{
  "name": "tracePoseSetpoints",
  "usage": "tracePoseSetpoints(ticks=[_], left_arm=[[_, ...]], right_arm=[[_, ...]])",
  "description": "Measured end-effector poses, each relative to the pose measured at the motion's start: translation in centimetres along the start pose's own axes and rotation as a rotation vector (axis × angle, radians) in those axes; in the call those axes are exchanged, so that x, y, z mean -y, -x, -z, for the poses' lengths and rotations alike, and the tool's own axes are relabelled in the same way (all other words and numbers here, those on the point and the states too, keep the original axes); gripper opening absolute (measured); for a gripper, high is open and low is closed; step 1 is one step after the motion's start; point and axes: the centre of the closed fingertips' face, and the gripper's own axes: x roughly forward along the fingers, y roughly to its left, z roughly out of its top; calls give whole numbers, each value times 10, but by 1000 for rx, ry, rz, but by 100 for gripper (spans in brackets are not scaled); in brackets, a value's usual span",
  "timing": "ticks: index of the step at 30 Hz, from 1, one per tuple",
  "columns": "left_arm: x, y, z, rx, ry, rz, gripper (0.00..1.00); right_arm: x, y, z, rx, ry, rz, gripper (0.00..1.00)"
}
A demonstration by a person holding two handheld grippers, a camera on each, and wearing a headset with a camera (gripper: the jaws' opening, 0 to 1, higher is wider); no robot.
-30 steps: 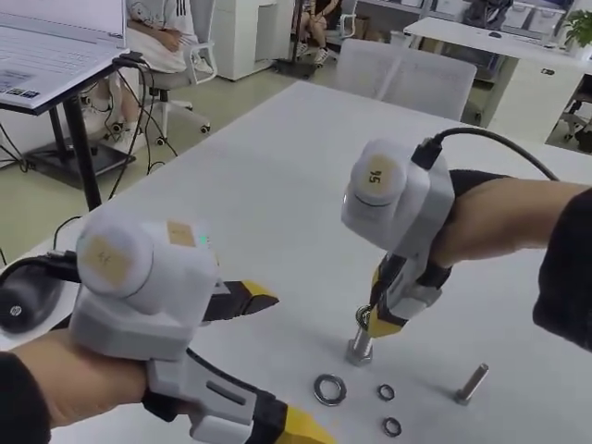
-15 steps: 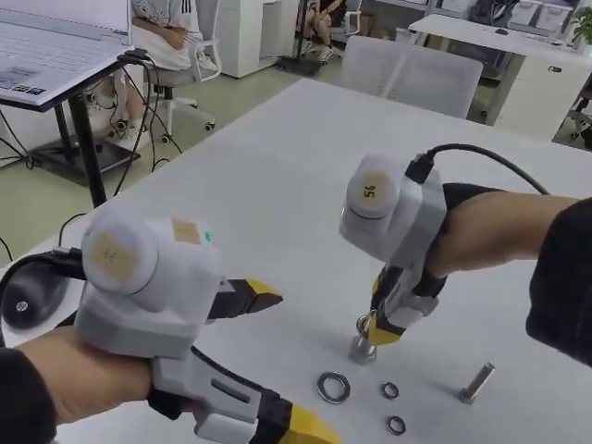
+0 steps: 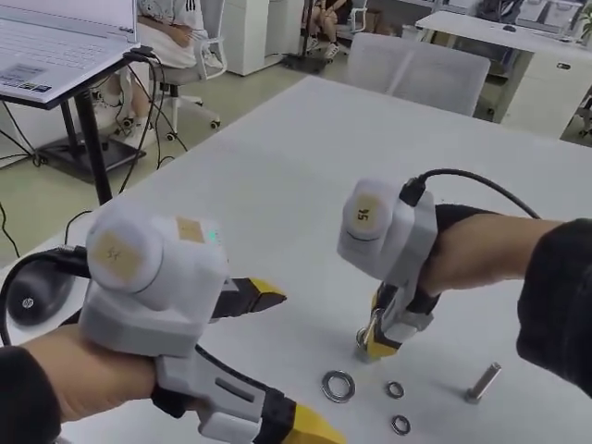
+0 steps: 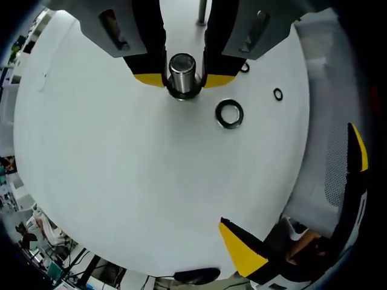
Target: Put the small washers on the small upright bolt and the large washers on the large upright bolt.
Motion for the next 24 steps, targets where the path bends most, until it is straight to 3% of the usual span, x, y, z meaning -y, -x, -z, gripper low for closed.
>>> tracePoseSetpoints(ticks=[24], left_arm=[[3, -1, 1, -5, 0, 7, 94]], right_arm=[[0, -7, 4, 17, -10, -5, 24]])
